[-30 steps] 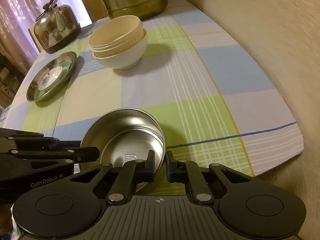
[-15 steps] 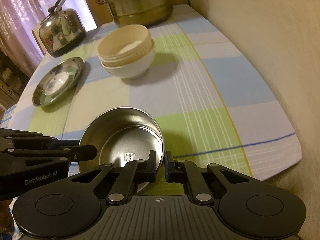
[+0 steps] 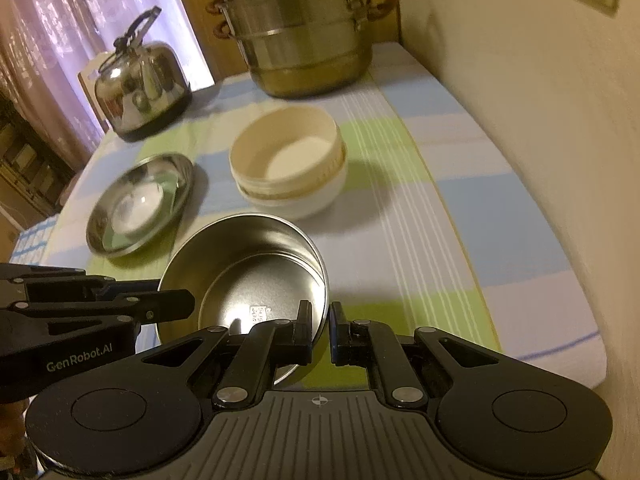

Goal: Organize plates and bowls
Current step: 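Carry the steel bowl toward the stacked cream and floral bowls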

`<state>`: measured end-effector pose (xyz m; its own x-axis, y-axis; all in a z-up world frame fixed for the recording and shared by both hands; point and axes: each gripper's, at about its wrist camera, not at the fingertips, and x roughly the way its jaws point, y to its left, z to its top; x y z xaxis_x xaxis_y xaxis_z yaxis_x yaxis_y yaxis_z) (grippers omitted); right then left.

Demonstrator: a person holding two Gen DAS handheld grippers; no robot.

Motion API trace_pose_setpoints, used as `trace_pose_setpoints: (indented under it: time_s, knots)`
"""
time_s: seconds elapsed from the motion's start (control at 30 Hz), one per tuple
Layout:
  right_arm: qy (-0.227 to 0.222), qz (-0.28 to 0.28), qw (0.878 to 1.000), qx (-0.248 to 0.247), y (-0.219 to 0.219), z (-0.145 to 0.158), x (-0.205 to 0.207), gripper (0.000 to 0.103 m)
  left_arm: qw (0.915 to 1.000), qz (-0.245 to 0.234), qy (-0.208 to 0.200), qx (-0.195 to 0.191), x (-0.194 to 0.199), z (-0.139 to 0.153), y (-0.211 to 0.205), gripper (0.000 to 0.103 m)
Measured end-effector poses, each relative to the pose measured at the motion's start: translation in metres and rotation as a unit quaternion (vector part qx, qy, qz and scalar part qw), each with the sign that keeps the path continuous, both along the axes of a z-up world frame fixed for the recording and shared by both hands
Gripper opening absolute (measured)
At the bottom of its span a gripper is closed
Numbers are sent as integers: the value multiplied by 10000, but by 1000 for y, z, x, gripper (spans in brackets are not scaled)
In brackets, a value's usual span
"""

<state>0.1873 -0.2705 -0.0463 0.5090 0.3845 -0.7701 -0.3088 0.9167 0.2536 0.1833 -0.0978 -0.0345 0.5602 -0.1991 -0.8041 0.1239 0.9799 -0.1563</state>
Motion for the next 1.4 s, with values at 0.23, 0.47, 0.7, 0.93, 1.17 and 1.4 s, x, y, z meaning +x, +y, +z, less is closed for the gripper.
trace_pose_setpoints:
  time_s: [0.23,0.47,0.7,0.93,1.17,1.4]
  knots:
    - [-263,-50,9996,74,12,24,30,8,9996,17,-272,-53,31,22,17,13]
    - [-436,-134,9989,136,20,43,66,8,9987,0,-514,-34,65,35,28,13]
    - [-418,-183,9988,151,28,43,98,8,9984,9,-570,3,98,38,38,13]
    - [-311,-216,9992,122,36,38,123,8,9989,17,-461,-46,120,31,46,13]
    - [-196,-264,9994,63,36,28,131,8,9995,0,-289,-106,130,18,48,13]
    - [-161,-317,9994,46,37,21,139,8,9997,-6,-219,-95,137,11,47,13]
